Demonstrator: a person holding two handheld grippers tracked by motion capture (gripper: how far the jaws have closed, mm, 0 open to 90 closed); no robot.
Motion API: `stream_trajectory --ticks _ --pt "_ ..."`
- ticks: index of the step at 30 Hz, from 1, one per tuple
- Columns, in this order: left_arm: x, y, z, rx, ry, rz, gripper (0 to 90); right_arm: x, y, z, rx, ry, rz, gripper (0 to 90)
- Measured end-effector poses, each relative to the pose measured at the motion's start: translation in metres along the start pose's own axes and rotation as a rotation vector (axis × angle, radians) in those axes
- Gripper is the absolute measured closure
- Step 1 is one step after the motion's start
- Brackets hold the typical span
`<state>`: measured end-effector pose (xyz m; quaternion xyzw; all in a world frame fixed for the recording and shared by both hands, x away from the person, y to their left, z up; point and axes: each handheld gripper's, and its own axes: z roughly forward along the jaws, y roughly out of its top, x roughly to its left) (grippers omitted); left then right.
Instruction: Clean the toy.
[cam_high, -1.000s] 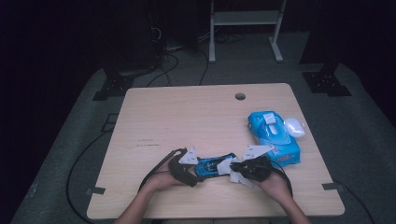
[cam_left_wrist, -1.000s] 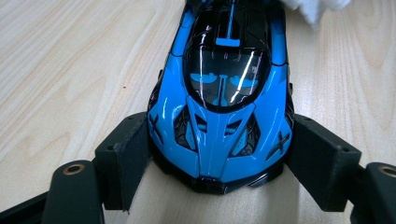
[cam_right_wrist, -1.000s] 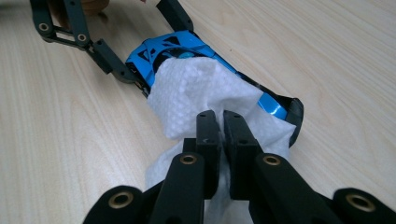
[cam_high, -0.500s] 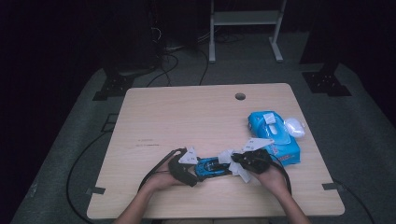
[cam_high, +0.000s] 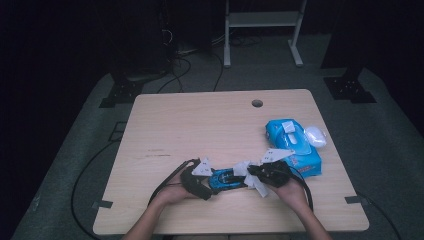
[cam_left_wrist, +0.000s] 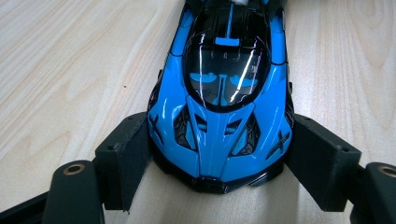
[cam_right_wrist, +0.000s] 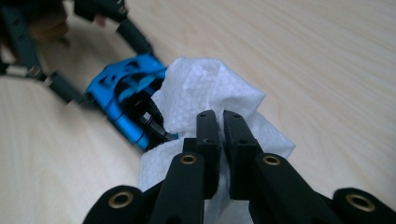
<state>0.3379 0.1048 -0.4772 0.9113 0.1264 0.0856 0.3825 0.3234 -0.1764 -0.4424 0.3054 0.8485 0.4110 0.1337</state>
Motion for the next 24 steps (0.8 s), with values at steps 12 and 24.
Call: stream_trajectory --ticks 12,24 --pt "0.001 0.0 0.0 0.002 -0.003 0.004 25.1 0.002 0.023 0.03 0.026 0.014 -0.036 85.2" --pt "0.001 0.0 0.0 0.0 -0.007 0.008 25.2 -0.015 0.004 0.007 0.046 -0.027 0.016 85.2"
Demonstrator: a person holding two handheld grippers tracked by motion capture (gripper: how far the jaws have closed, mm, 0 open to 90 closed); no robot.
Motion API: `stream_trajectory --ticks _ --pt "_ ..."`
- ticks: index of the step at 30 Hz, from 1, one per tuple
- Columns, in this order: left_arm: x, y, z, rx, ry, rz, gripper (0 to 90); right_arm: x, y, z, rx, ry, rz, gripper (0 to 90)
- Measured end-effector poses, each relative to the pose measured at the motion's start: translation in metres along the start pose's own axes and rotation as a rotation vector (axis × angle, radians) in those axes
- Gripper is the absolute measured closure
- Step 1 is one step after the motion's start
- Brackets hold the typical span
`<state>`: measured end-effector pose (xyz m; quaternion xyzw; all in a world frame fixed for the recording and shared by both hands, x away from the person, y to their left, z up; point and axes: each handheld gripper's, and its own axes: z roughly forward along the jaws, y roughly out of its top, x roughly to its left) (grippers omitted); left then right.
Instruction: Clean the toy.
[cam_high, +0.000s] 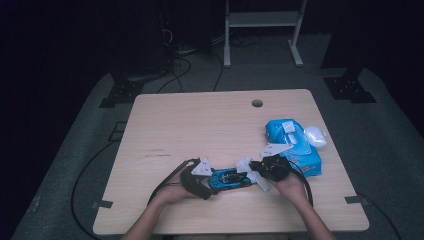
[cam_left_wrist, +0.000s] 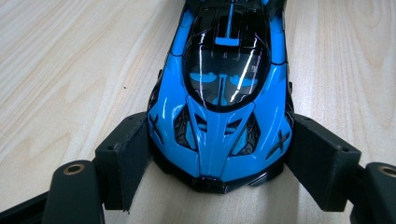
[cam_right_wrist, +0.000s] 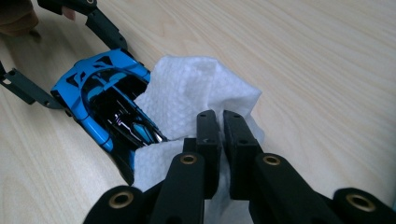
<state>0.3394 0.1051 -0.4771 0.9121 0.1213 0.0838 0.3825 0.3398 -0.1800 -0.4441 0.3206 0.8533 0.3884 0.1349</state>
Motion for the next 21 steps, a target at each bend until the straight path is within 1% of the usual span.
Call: stream_trajectory --ticks 2,3,4,6,7,8,10,12,13,14,15,16,17,19,20,21 --pt "0.0 0.0 0.0 0.002 0.002 -0.003 25.2 0.001 -0.001 0.002 0.002 0.002 -0.002 85.2" --pt "0.0 0.0 0.0 0.001 0.002 -0.004 25.2 0.005 0.003 0.006 0.004 0.009 -0.013 85.3" --pt "-0.001 0.0 0.0 0.001 0.003 -0.005 25.2 0.005 0.003 0.006 0.004 0.009 -0.013 85.3" --pt "0.0 0.0 0.0 -0.001 0.001 -0.006 25.2 0.011 0.006 0.013 0.007 0.028 -0.023 85.2" --pt "0.0 0.0 0.0 -0.002 0.001 -0.007 25.1 0.014 0.007 0.016 0.012 0.027 -0.033 85.2" --pt "0.0 -0.001 0.0 -0.004 0.001 -0.008 25.2 0.014 0.008 0.017 0.013 0.026 -0.039 85.2" --pt "0.0 0.0 0.0 -0.004 0.001 -0.006 25.2 0.011 0.007 0.016 0.013 0.026 -0.03 85.2" --pt "0.0 0.0 0.0 -0.001 0.0 -0.001 25.2 0.008 0.003 0.01 0.003 0.023 -0.016 85.3" --pt "0.0 0.0 0.0 -0.001 -0.001 0.001 25.2 0.008 0.0 0.006 -0.002 0.023 -0.03 85.3" --pt "0.0 0.0 0.0 -0.002 -0.002 0.0 25.2 0.012 -0.003 -0.003 -0.003 0.009 -0.056 85.2" --pt "0.0 0.0 0.0 -0.002 -0.002 0.0 25.2 0.012 -0.003 -0.003 -0.003 0.009 -0.056 85.2" --pt "0.0 0.0 0.0 -0.002 -0.002 -0.001 25.2 0.014 -0.005 -0.008 -0.005 0.008 -0.061 85.2" --pt "0.0 0.0 0.0 -0.001 -0.001 -0.001 25.2 0.016 -0.008 -0.016 -0.009 0.019 -0.067 85.2" --pt "0.0 0.0 0.0 -0.001 0.0 -0.001 25.2 0.018 -0.01 -0.017 -0.006 0.027 -0.073 85.3" --pt "0.0 0.0 0.0 0.004 0.0 0.003 25.2 0.023 -0.012 -0.016 0.0 0.035 -0.086 85.3" --pt "0.0 0.001 0.0 0.005 0.001 0.002 25.2 0.023 -0.012 -0.016 0.0 0.035 -0.086 85.3"
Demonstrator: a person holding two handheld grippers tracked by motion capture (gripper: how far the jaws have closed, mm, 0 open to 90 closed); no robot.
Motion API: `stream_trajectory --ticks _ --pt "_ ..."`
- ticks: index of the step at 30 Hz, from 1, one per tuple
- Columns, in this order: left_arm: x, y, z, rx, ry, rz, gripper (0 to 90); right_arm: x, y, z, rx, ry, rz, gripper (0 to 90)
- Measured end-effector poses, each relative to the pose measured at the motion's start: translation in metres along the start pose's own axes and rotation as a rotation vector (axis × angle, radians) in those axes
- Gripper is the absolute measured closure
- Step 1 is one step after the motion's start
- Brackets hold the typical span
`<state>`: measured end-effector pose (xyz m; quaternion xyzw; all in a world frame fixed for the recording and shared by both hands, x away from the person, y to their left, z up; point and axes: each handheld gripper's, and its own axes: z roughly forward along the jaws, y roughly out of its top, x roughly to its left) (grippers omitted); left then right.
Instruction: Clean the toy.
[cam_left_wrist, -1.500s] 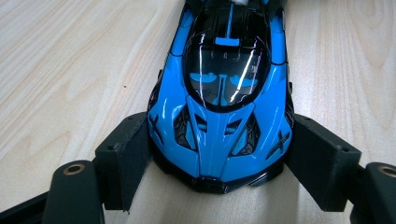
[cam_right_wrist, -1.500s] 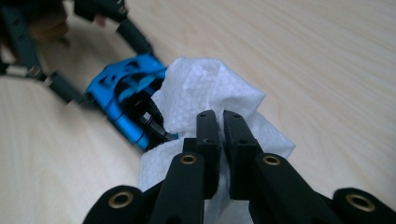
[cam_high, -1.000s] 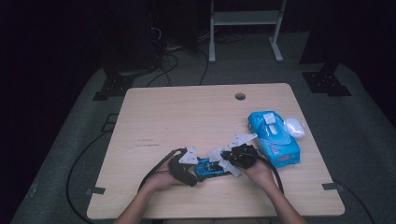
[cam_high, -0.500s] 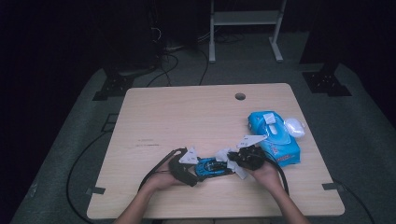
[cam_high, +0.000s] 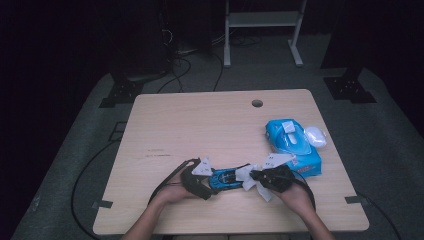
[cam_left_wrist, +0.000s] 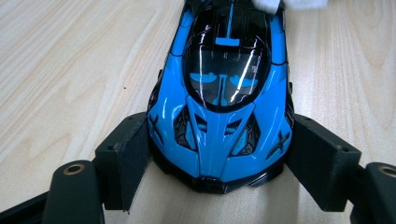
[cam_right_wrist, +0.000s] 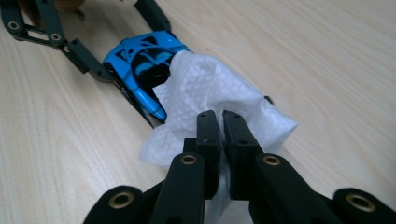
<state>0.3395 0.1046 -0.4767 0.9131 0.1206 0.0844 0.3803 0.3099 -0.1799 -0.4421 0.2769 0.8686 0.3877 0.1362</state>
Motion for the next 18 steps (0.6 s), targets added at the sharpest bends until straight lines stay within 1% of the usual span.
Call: stream_trajectory --ticks 1,2,3,4,6,8,10,11,12,13,14,15,16,17,18 --pt "0.0 0.0 0.0 0.001 0.001 -0.001 25.2 0.002 0.001 0.003 -0.001 0.008 -0.003 85.3" --pt "0.0 0.0 0.0 0.0 0.001 -0.002 25.1 0.007 0.003 0.012 0.0 0.026 -0.004 85.3" --pt "0.0 0.0 0.0 -0.002 0.002 -0.006 25.1 0.007 0.003 0.012 0.0 0.026 -0.004 85.3" --pt "0.0 -0.001 0.0 -0.004 0.002 -0.011 25.1 0.012 0.007 0.02 -0.005 0.034 -0.022 85.3" --pt "0.0 -0.001 0.0 -0.006 0.001 -0.011 25.1 0.012 0.008 0.02 -0.007 0.036 -0.03 85.3" --pt "0.0 0.0 0.0 -0.004 -0.001 -0.003 25.1 0.009 0.008 0.018 0.0 0.04 -0.023 85.4" --pt "0.0 0.0 0.0 -0.005 -0.002 0.0 25.2 0.004 0.003 0.015 0.007 0.022 -0.018 85.3" --pt "0.001 0.0 0.0 -0.007 -0.003 0.0 25.2 0.003 0.0 0.012 0.004 0.026 -0.001 83.5" --pt "0.001 0.0 0.0 -0.006 -0.003 0.001 25.2 0.003 0.0 0.012 0.004 0.026 -0.001 83.5" --pt "0.001 0.0 0.0 -0.004 -0.003 -0.001 25.1 0.003 0.001 0.012 0.004 0.02 -0.009 80.9" --pt "0.001 0.0 0.0 -0.003 -0.003 -0.001 25.2 0.006 0.002 0.012 0.001 0.001 -0.02 76.1" --pt "0.001 0.0 0.0 -0.002 -0.003 -0.002 25.2 0.008 0.004 0.011 -0.001 -0.006 -0.026 71.6" --pt "0.0 0.0 0.0 -0.004 -0.004 -0.006 25.2 0.011 0.006 0.011 -0.001 -0.015 -0.034 69.2" --pt "0.0 0.0 0.0 -0.002 -0.003 -0.007 25.2 0.013 0.008 0.008 -0.011 -0.026 -0.058 65.2" --pt "0.0 0.0 0.0 -0.002 -0.003 -0.007 25.2 0.013 0.008 0.008 -0.011 -0.026 -0.058 65.2"
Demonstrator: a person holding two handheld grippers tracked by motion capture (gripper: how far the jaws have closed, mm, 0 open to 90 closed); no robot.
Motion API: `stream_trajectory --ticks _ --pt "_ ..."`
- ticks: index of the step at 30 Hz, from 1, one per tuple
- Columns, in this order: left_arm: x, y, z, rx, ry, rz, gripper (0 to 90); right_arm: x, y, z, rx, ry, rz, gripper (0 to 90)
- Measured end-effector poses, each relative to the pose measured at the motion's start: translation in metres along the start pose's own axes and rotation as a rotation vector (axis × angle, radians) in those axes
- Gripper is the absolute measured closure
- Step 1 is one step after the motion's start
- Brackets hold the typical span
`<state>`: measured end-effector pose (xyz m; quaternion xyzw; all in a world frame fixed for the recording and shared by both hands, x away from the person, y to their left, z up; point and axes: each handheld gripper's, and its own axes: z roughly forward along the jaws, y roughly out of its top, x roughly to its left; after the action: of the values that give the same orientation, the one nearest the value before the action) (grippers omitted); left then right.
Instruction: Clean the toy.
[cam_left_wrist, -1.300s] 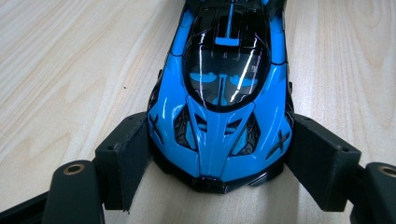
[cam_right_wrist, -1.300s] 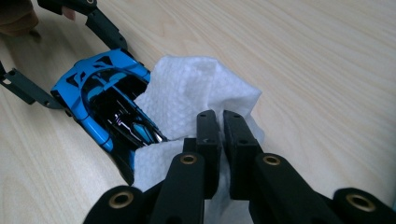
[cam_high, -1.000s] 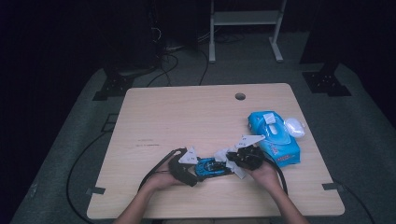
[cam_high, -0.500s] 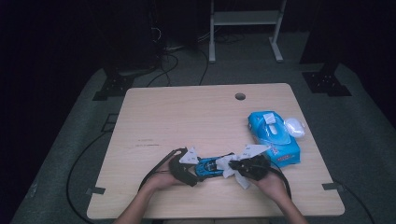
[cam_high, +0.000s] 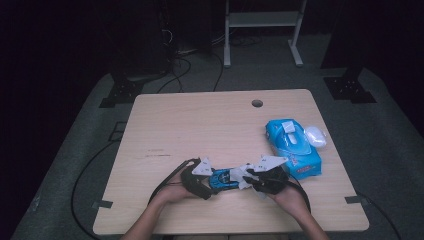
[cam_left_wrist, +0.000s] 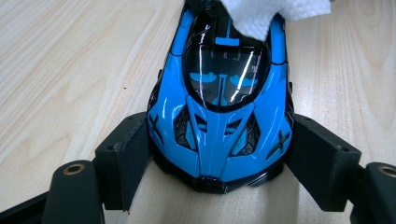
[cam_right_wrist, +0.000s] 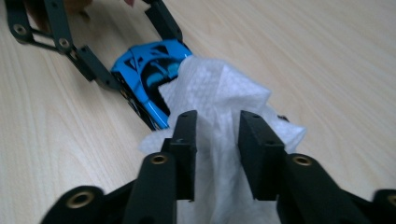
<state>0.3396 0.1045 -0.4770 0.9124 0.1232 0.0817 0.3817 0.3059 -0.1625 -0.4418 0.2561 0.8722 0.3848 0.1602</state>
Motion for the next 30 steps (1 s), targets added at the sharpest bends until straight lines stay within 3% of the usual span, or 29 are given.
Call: stream_trajectory --ticks 6,9,11,14,17,21,24,30 --pt "0.0 0.0 0.0 -0.001 0.001 0.003 25.2 -0.001 0.01 -0.001 -0.042 -0.011 0.025 58.3" --pt "0.0 0.0 0.0 -0.003 0.001 0.003 25.1 -0.004 0.01 0.011 -0.015 -0.016 0.042 57.9" --pt "0.001 0.0 0.0 0.001 0.0 0.006 25.2 -0.004 0.007 0.018 0.017 -0.017 0.039 62.4" --pt "0.0 0.0 0.0 -0.001 -0.001 0.012 25.2 -0.003 0.0 0.014 -0.013 -0.042 0.019 77.8" --pt "0.001 0.0 0.0 0.004 -0.002 0.013 25.2 -0.005 -0.001 0.01 -0.012 -0.044 0.015 81.8" --pt "0.0 0.001 0.0 0.002 -0.002 0.01 25.1 -0.002 -0.003 0.005 0.007 -0.048 -0.002 84.0" --pt "0.0 0.001 0.0 0.006 0.0 0.012 25.1 0.0 -0.003 0.008 0.001 -0.032 0.006 84.7" --pt "0.0 0.001 0.0 0.0 -0.001 0.008 25.1 0.005 0.001 0.013 0.001 -0.008 -0.029 85.3"
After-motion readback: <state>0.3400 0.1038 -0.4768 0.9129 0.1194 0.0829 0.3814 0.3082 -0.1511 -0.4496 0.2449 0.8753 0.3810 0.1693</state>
